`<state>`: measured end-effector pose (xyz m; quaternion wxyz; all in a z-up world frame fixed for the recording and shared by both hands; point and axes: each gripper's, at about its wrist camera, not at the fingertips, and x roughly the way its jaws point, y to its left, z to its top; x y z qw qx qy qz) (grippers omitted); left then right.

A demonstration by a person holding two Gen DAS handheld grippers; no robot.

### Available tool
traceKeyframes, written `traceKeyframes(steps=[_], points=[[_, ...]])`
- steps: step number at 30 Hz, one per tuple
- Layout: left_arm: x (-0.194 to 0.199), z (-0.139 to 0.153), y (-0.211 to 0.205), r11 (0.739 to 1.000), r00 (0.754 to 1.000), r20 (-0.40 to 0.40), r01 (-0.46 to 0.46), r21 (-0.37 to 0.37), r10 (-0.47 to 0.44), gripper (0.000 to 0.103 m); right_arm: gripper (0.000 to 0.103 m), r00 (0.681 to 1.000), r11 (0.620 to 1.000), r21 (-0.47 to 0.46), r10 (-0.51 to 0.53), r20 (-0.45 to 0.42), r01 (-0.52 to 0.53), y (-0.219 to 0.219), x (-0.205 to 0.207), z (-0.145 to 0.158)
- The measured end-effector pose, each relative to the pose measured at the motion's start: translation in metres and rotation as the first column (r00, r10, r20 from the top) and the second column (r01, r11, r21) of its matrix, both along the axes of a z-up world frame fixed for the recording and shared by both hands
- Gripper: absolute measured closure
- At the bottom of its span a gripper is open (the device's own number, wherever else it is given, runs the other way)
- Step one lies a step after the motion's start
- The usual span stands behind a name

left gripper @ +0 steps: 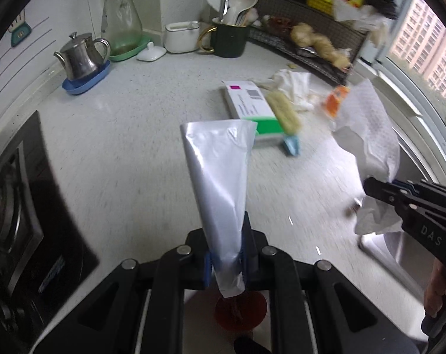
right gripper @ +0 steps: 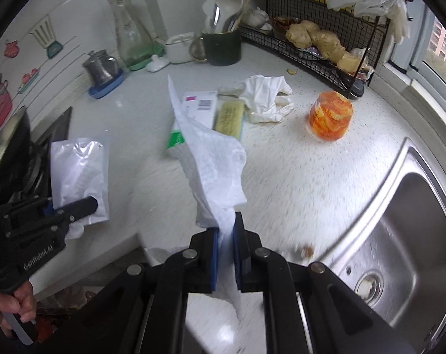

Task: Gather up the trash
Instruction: 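Carry the tissue and foil pouch down over the red bucket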

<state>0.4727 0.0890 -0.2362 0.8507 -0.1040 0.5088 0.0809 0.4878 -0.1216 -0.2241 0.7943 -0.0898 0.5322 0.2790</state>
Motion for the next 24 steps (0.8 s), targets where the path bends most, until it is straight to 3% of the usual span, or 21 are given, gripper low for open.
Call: traceKeyframes(steps=[7,12,17,24], points=[[-0.076,0.019,-0.021,0.998,0.998,0.019,0.065,-0.001,-0.065,0.090,0.095,1.000,1.000,0.013,-0.018,0.019,0.018,-0.003,-0.083,0.029],[-0.134,0.018,-0.033,0.994,0.993,0.025,0.112,-0.016,-0.112,0.090,0.095,0.999,0.999,0.010,-0.048,0.008,0.048,-0.008,-0.149,0.030],[-0.185,0.001,-0.040,0.986,0.986,0.013,0.164,-0.027,-0.164,0.090,0.095,0.996,0.996,0.002,-0.091,-0.005,0.091,-0.018,-0.205,0.019],[-0.218,-0.048,-0.050,0.981,0.982,-0.054,0.179,-0.075,-0.183,0.090,0.095,0.989,0.992,-0.040,-0.120,-0.088,0.117,-0.023,-0.251,-0.028]])
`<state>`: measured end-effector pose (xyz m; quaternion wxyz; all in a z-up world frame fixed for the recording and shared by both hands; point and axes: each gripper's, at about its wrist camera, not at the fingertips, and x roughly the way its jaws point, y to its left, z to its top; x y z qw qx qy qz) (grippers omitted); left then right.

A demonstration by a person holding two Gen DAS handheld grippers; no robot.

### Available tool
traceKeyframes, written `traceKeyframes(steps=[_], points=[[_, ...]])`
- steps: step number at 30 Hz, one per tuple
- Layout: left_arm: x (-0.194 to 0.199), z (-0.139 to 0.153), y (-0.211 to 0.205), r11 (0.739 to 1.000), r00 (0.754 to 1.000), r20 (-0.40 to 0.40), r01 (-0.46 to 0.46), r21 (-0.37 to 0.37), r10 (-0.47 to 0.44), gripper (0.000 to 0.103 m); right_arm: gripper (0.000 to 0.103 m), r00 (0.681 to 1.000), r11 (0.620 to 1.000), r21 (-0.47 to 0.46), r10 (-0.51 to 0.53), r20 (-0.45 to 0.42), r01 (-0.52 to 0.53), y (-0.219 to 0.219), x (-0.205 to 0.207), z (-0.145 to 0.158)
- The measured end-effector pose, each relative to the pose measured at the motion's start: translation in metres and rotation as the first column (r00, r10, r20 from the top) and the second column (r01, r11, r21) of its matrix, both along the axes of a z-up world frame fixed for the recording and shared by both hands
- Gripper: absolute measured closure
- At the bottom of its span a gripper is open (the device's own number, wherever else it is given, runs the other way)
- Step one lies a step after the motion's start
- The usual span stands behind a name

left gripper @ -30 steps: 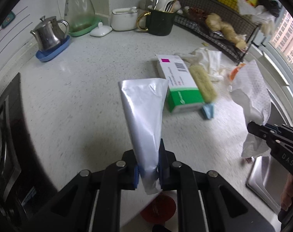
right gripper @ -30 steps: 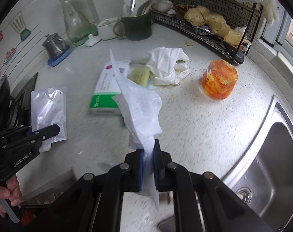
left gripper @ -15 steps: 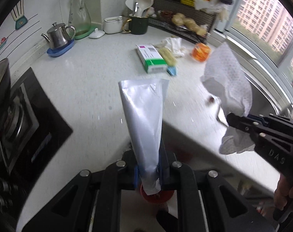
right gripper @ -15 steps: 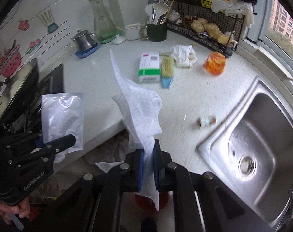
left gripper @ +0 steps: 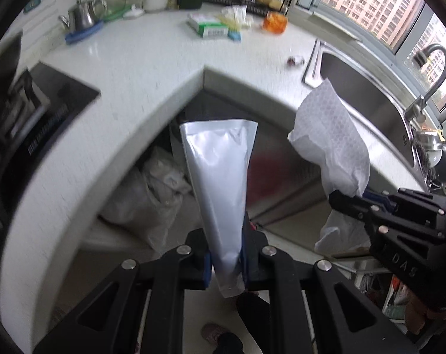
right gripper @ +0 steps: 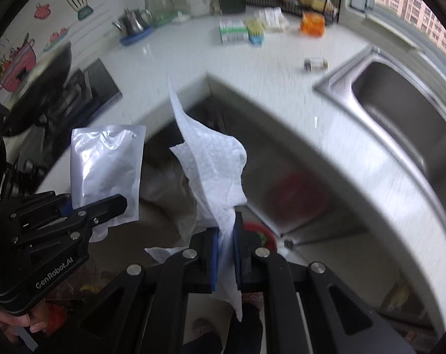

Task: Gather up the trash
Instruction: 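Carry the tissue and foil pouch down over the red bucket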

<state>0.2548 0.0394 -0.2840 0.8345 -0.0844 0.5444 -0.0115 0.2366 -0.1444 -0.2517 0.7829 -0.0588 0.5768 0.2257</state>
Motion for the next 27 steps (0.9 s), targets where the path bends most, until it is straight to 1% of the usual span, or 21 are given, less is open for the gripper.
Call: traceKeyframes(steps=[3,6,9,12,15,16,18,22,27], points=[[-0.001,-0.028,-0.005,1.000,0.999,-0.034,0.001,-0.011,-0.002,0.090,0.095,0.999,1.000,-0.019,0.001,-0.043,-0.002,-0.001,-0.005,-0.026],[0.002,-0.065,-0.009,1.000,0.998,-0.064,-0.011,-0.009,0.011,0.090,0.095,0.997,0.999,-0.032,0.021,-0.078,-0.023,0.001,-0.003,-0.065],[0.005,-0.115,-0.012,0.999,0.996,-0.091,-0.021,-0.029,0.019,0.090,0.095,0.991,0.998,-0.042,0.041,-0.125,-0.046,0.003,-0.001,-0.120],[0.009,-0.182,-0.013,0.998,0.990,-0.139,-0.045,-0.041,0.039,0.090,0.095,0.984,0.997,-0.063,0.042,-0.173,-0.053,0.000,0.001,-0.180],[0.012,-0.233,-0.010,0.996,0.984,-0.166,-0.071,-0.061,0.060,0.090,0.095,0.975,0.995,-0.082,0.035,-0.219,-0.054,-0.005,0.004,-0.239],[0.013,-0.255,-0.010,0.995,0.982,-0.174,-0.081,-0.066,0.068,0.090,0.095,0.971,0.995,-0.087,0.034,-0.235,-0.055,-0.006,0.005,-0.259],[0.013,-0.286,-0.010,0.993,0.979,-0.187,-0.091,-0.076,0.075,0.090,0.095,0.964,0.994,-0.097,0.031,-0.264,-0.058,-0.007,0.006,-0.300],[0.017,-0.360,-0.018,0.992,0.970,-0.233,-0.097,-0.077,0.077,0.090,0.095,0.959,0.992,-0.112,0.033,-0.280,-0.066,-0.005,0.010,-0.363],[0.024,-0.431,-0.027,0.994,0.965,-0.256,-0.081,-0.070,0.061,0.090,0.095,0.952,0.990,-0.131,0.010,-0.306,-0.053,-0.006,0.014,-0.448]])
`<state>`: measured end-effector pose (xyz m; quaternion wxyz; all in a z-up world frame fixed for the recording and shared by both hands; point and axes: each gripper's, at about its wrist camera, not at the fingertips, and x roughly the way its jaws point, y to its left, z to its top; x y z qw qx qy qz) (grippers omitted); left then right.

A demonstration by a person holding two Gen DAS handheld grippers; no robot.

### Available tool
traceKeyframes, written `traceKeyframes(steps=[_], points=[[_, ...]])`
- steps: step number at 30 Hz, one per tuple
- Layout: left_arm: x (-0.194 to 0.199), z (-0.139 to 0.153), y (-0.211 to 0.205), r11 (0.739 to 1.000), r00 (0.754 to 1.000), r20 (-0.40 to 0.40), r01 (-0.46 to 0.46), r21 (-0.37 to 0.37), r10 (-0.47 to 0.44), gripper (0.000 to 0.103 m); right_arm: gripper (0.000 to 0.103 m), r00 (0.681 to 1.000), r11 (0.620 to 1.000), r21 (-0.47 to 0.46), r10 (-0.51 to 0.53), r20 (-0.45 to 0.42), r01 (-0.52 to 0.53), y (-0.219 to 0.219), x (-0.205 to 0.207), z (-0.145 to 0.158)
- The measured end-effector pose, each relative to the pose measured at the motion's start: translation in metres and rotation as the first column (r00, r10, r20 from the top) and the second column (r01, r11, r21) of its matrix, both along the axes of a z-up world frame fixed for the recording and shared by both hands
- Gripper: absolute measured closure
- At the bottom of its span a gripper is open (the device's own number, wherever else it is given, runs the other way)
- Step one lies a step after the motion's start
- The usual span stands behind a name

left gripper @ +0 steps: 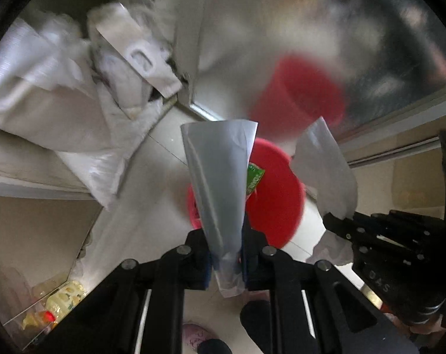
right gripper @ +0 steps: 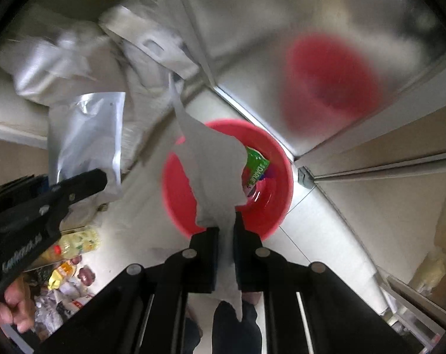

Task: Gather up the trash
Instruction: 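Carry the tissue and foil pouch down over the red bucket, then open the right gripper to drop the tissue into the red bucket, then open the left gripper to drop the foil pouch into the red bucket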

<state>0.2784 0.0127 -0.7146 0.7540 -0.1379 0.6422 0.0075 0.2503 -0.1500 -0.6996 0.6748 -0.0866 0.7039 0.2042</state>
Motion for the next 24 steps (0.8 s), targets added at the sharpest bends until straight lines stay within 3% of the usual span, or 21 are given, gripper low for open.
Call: traceKeyframes(steps=[3,8,15,18,20,23,24], points=[[0.003,-0.049,-0.005,0.999,1.000,-0.028,-0.002,-0.034,0.001,0.090,0.095,1.000,1.000,-0.009,-0.020,-0.005,0.020,-0.007,0.005,-0.039],[0.006,-0.098,-0.011,0.999,0.999,-0.047,0.019,-0.039,-0.021,0.090,0.095,1.000,1.000,-0.013,-0.019,-0.013,0.019,-0.007,0.010,-0.091],[0.006,-0.118,-0.020,0.997,0.996,-0.067,0.057,-0.044,-0.059,0.090,0.092,0.998,1.000,0.001,-0.025,-0.057,0.025,-0.009,0.019,-0.121],[0.009,-0.126,-0.021,0.998,0.994,-0.085,0.060,-0.029,-0.062,0.090,0.067,0.997,0.999,-0.015,-0.033,-0.069,0.032,-0.011,0.018,-0.124],[0.012,-0.134,-0.023,0.997,0.992,-0.096,0.075,-0.022,-0.077,0.090,0.041,0.997,0.999,-0.013,-0.042,-0.063,0.041,-0.014,0.016,-0.122],[0.011,-0.135,-0.029,0.995,0.991,-0.093,0.099,-0.020,-0.101,0.084,0.028,0.997,0.998,-0.012,-0.061,-0.039,0.061,-0.022,0.014,-0.117],[0.011,-0.135,-0.030,0.994,0.990,-0.094,0.105,-0.012,-0.106,0.076,0.026,0.997,0.998,-0.017,-0.067,-0.033,0.066,-0.024,0.014,-0.116]])
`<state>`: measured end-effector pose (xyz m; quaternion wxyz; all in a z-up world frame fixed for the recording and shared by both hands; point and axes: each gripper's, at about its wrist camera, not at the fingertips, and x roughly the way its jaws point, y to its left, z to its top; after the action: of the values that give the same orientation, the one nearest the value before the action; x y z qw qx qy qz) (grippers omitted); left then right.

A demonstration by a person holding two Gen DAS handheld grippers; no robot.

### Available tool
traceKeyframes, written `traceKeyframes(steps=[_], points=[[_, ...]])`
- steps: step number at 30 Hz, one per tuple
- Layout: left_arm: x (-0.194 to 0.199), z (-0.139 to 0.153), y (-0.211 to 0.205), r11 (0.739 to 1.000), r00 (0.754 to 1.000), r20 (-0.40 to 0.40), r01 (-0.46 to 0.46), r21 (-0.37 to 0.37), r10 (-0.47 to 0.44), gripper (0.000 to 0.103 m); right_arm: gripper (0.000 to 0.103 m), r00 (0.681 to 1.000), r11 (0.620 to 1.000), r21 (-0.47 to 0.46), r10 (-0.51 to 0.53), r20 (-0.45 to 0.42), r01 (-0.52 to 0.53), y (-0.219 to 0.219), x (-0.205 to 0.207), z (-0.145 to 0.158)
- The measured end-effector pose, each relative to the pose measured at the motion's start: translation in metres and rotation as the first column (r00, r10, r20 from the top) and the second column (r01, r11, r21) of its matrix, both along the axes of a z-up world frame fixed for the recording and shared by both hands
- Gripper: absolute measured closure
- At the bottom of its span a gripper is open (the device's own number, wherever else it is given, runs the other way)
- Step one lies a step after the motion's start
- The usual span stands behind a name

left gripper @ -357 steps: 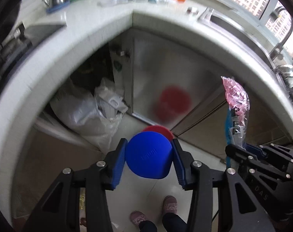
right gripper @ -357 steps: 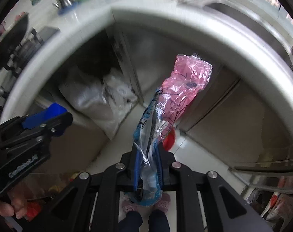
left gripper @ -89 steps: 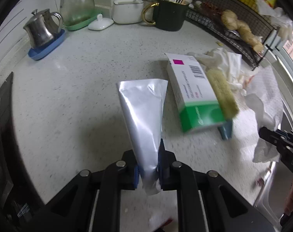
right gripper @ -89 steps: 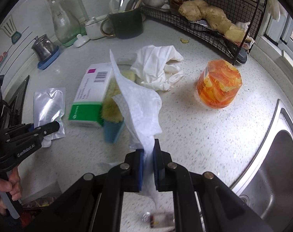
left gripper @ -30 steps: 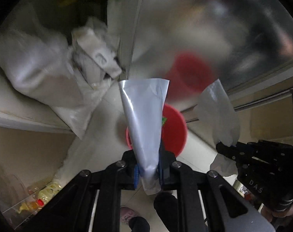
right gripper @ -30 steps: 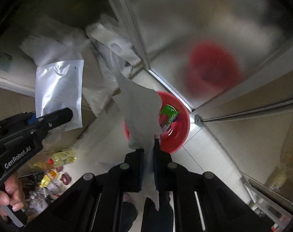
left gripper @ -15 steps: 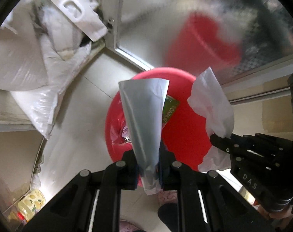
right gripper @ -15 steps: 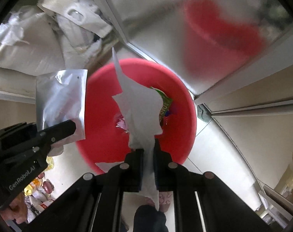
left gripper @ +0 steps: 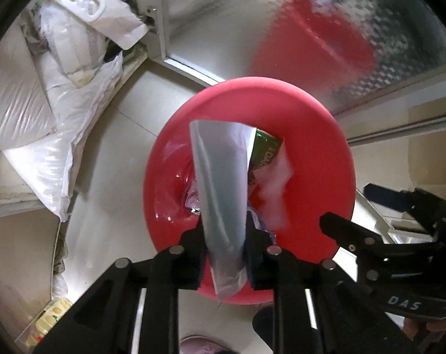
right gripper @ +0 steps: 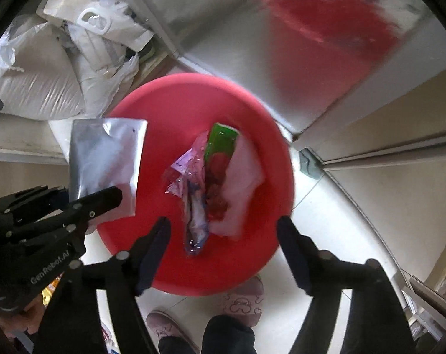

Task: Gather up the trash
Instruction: 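Open the left gripper to drop the foil pouch into the red bucket, then raise both tools back up to the counter beside the sink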

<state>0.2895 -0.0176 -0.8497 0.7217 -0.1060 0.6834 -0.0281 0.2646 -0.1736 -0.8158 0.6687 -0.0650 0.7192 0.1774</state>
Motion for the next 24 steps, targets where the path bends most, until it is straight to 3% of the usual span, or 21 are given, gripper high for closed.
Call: traceKeyframes(steps=[1,3,7,12,18,21,24], points=[[0.000,-0.001,-0.001,1.000,1.000,0.001,0.003,0.003,-0.003,0.067,0.020,1.000,1.000,-0.003,-0.008,0.003,0.008,-0.005,-0.001,0.001],[0.001,-0.001,-0.002,1.000,1.000,0.003,0.006,0.011,-0.006,0.058,0.016,1.000,1.000,-0.001,-0.025,0.004,0.025,-0.010,-0.001,0.004],[0.002,0.004,-0.006,0.999,0.999,0.004,0.036,0.021,-0.037,0.057,0.013,0.999,0.999,-0.023,-0.048,0.015,0.048,-0.018,-0.006,0.013],[0.003,0.030,-0.007,0.998,0.999,0.029,0.044,0.039,-0.046,0.049,0.005,0.997,0.997,-0.051,-0.064,0.052,0.066,-0.025,-0.014,0.040],[-0.005,0.094,-0.001,0.999,0.996,0.081,0.032,0.017,-0.033,0.021,0.004,0.992,0.994,-0.053,-0.090,0.091,0.095,-0.026,-0.019,0.092],[-0.013,0.136,0.001,0.999,0.993,0.111,0.033,0.018,-0.035,0.018,0.004,0.986,0.994,-0.044,-0.096,0.133,0.103,-0.027,-0.022,0.134],[-0.023,0.197,0.005,0.998,0.987,0.157,0.038,0.043,-0.044,0.016,0.004,0.978,0.993,-0.025,-0.108,0.180,0.115,-0.028,-0.027,0.186]])
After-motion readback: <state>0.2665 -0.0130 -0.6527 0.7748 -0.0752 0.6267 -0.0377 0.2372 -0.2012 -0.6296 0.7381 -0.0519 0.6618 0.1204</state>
